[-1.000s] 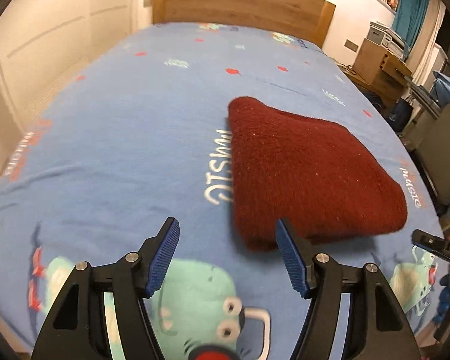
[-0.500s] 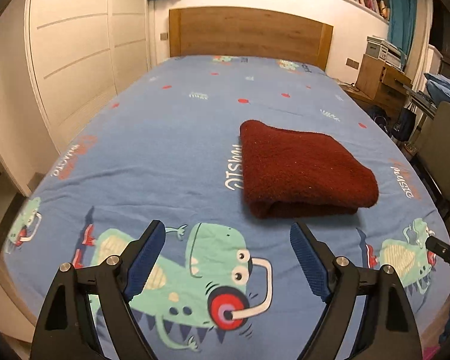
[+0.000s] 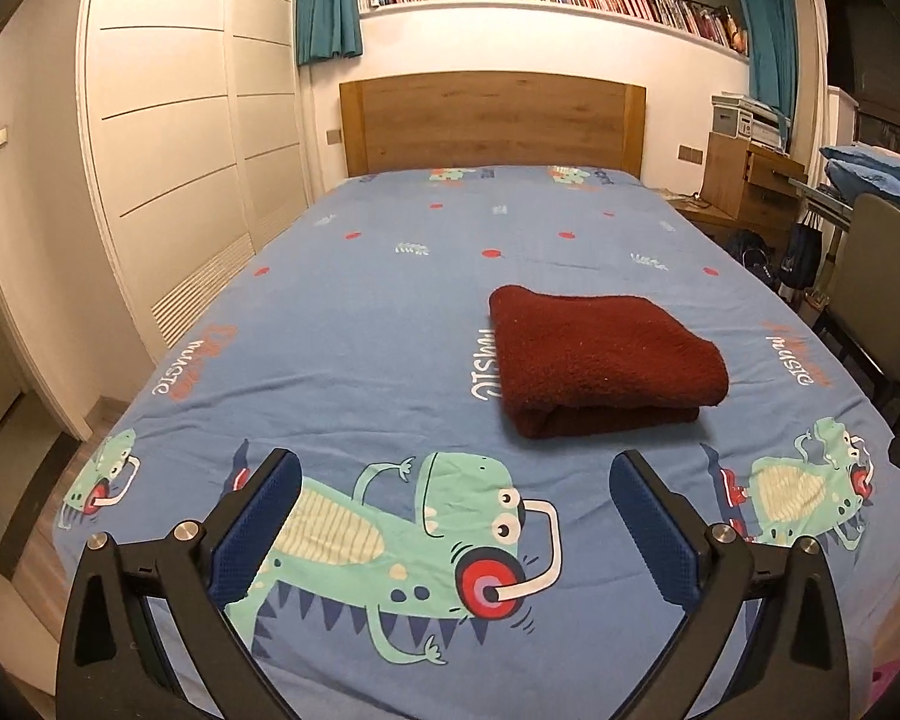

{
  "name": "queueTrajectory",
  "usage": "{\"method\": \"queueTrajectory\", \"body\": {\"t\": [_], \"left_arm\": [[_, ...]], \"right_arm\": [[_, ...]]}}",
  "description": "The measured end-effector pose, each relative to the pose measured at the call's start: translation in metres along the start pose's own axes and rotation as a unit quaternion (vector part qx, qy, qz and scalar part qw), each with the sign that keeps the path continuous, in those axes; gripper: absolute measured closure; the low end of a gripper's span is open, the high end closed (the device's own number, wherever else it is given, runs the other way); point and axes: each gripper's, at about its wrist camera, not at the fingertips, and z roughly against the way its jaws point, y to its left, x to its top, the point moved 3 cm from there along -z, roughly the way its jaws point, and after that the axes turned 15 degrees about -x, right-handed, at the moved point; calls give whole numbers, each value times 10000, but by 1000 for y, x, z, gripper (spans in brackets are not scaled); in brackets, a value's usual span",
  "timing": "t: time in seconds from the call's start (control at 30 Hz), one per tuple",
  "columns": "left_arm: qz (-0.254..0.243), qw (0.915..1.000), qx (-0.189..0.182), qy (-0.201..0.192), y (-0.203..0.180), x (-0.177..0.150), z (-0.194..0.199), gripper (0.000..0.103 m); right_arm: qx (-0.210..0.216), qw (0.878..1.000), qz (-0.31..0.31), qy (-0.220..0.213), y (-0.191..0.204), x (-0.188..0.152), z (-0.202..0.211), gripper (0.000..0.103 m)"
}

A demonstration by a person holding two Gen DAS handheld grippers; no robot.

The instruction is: Fold small clothes

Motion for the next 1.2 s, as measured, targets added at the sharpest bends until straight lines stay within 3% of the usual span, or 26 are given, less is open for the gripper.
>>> {"method": "queueTrajectory", "body": {"t": [0.2,0.83,1.2], "left_arm": [[-38,9999,-46,-118,-4,-5,17,1],[-124,9989,84,-441,-14,-14,58,1],[-153,9979,207,-596,-17,-11,59,1]], "right_arm": [[-35,9997,117,-219,2,-10,19,0],[-110,9994,-36,-334,-17,-33,40,0],[-377,9983,40,-441,-28,-34,41,0]]}}
